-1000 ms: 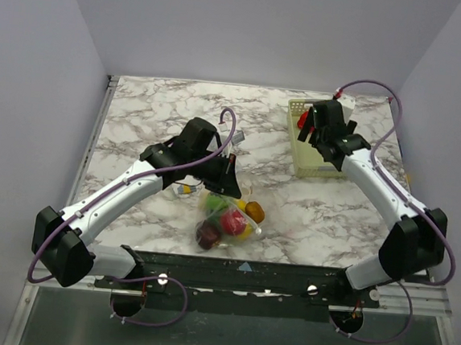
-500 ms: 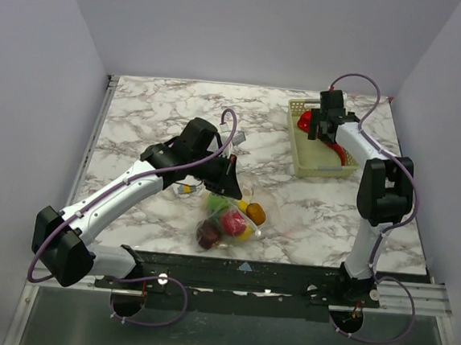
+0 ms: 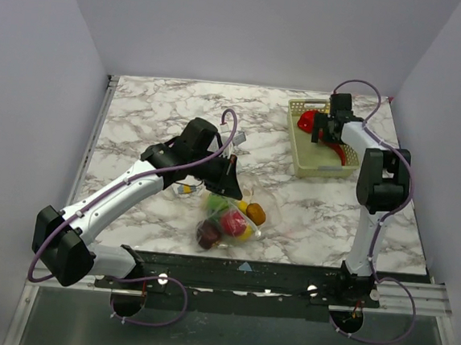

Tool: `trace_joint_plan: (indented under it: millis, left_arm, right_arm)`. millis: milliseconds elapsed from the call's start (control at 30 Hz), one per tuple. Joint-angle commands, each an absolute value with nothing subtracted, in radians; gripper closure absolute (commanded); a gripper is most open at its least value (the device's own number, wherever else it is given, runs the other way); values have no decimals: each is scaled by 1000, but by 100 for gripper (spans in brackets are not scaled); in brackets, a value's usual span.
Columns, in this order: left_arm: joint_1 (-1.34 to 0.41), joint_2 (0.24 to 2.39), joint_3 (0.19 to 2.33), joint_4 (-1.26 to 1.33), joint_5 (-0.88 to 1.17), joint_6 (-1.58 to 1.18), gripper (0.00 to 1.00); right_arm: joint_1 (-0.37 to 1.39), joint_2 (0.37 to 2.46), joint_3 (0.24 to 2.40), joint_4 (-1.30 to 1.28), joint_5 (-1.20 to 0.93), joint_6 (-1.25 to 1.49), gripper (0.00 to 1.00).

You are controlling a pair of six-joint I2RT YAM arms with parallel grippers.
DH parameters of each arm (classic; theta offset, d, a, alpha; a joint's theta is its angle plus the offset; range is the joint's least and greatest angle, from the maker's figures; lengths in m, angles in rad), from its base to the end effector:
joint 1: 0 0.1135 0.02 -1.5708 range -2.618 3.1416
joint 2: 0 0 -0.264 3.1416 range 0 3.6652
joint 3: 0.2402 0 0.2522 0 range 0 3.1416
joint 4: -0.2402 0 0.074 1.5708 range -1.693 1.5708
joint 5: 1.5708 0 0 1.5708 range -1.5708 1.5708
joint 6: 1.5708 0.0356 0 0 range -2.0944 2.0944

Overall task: Place the food in the zip-top bag and seal the zipper
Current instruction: Pick up the fake vegetable from the bin.

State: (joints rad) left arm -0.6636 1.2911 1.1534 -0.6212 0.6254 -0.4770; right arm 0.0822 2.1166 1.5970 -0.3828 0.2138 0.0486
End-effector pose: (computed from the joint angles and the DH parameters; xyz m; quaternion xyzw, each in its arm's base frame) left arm 0.2019 -0.1843 0.3223 0.2024 0.8591 -0.4408 0.1637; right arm 0.4659 0.0308 0.1842 0.0192 0.9397 -0.0793 0.3320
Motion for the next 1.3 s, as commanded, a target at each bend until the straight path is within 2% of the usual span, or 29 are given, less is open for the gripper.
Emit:
trace_joint_plan:
  millis: [0, 200, 500, 667, 900, 1267]
  left_arm:
    - [-672, 1296, 1165, -584, 672, -482, 100]
    - [-672, 1301, 1166, -585, 674, -482, 100]
    - [-672, 1307, 1167, -586, 673, -482, 100]
    - [-673, 1306, 1167, -586, 671, -482, 100]
    - [-672, 1304, 1166, -585, 668, -480, 100]
    - [-672, 1304, 1166, -585, 671, -482, 100]
  right_arm:
    - [83, 2165, 1621, -345, 171, -26, 5]
    - [84, 2196, 1612, -353, 124, -15, 11]
    - [87, 2118, 1528, -302, 44, 45, 37]
    - [87, 2075, 1521, -289, 29, 73, 56]
    - [87, 2067, 1554, -295, -36, 166, 68]
    - [87, 1997, 1496, -258, 44, 221, 87]
